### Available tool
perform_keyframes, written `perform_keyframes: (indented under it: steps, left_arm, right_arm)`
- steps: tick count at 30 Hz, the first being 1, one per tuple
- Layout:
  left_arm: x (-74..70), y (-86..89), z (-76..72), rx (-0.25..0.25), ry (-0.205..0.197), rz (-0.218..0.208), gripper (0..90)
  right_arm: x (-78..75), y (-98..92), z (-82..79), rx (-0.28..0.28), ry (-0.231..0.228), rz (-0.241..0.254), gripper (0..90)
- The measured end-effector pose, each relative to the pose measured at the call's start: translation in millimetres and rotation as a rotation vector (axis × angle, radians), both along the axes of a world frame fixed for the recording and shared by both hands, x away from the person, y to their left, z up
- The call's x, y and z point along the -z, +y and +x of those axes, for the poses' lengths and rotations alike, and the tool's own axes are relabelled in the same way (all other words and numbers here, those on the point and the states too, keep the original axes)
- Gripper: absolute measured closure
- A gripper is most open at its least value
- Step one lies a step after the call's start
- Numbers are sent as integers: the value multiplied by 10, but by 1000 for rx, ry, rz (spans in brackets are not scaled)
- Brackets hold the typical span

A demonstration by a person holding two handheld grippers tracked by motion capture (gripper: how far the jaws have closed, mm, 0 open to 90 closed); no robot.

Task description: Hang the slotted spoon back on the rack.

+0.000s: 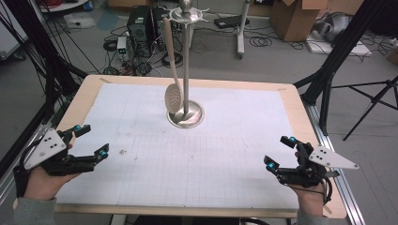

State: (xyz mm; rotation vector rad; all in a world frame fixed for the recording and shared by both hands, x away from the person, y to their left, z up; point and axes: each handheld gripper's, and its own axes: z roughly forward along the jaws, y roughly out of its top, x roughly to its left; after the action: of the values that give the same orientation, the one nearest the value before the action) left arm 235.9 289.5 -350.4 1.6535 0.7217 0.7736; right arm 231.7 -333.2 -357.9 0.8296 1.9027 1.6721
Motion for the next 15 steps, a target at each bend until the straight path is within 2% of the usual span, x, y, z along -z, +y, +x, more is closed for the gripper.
perform_keyframes:
  steps: [3,8,12,15]
  left_arm:
    - [49,55,-50,-47,0,-17,149]
    - [140,105,-134,-79,0,-45,148]
    - [261,85,-169,-102,10,-29,148]
    - [355,87,-171,-121,36,-34,148]
  right_arm:
    - [15,20,23,-1,-1,-3,84]
    - [49,47,61,6,4,-5,84]
    - [81,59,91,21,14,-6,84]
    - [90,79,103,27,14,0,84]
